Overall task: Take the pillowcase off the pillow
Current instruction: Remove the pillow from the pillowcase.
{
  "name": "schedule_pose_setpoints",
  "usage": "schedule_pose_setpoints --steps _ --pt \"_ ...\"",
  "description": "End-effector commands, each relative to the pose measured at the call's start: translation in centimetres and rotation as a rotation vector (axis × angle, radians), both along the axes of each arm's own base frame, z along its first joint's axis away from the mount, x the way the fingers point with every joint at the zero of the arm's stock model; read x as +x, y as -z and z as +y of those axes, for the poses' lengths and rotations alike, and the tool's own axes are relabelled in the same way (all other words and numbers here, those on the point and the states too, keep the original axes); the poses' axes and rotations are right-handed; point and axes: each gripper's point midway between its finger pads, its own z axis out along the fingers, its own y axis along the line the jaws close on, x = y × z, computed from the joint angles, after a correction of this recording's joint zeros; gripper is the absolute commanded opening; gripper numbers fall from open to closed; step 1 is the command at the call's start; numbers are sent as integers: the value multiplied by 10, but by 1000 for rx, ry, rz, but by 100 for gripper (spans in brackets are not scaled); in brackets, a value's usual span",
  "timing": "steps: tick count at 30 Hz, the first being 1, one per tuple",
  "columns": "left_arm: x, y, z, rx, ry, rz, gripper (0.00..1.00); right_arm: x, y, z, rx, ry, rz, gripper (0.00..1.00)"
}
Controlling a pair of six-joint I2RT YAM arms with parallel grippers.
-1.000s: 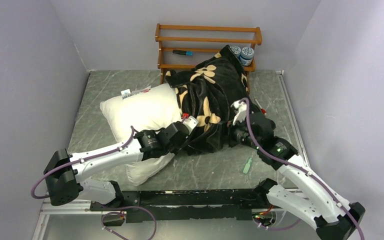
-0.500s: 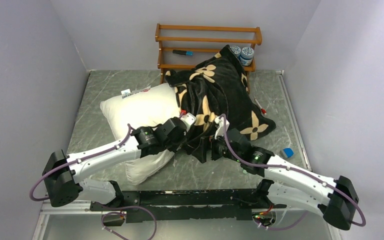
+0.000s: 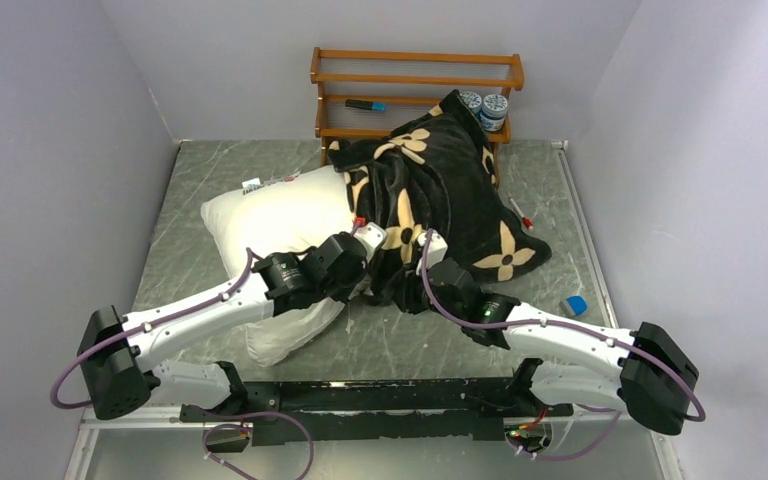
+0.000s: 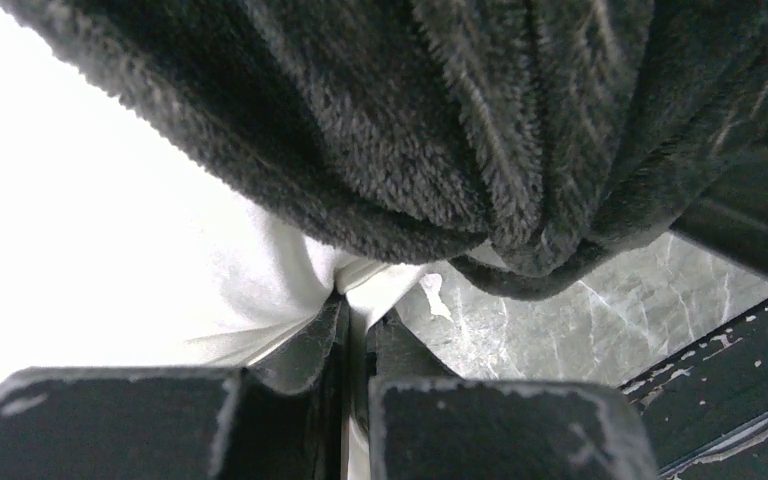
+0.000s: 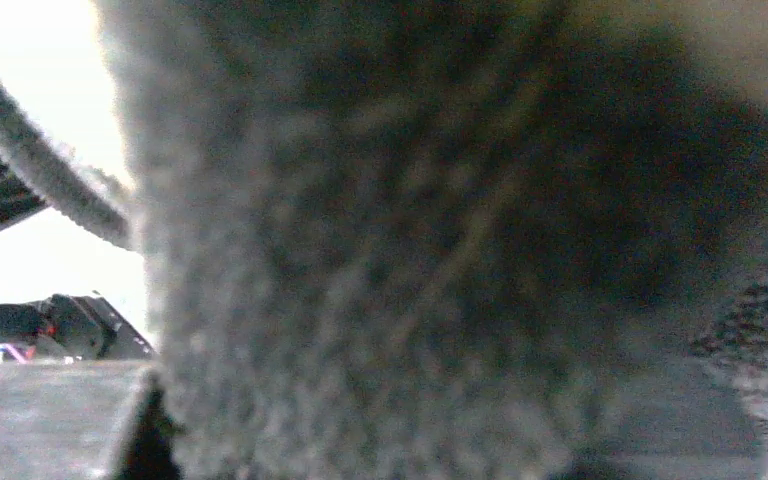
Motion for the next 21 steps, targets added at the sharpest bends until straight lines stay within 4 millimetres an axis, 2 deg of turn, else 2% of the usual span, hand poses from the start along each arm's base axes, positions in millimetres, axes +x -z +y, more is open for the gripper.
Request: schedule_pose_setpoints --steps 1,3,8,15,21 --pt "20 -67 -6 -176 -72 -154 5 21 -38 -6 -5 70 -126 15" --pt "23 -68 3 -154 -98 -167 5 24 -42 -19 -34 112 -153 0" --pt "30 -79 24 -109 -151 -213 5 34 -68 -58 -139 235 -241 0" --pt "40 -101 52 -47 -208 -275 5 42 -127 -113 -231 410 -373 0" --pt "44 -124 76 2 -261 -334 5 38 -173 -148 -233 528 -439 0"
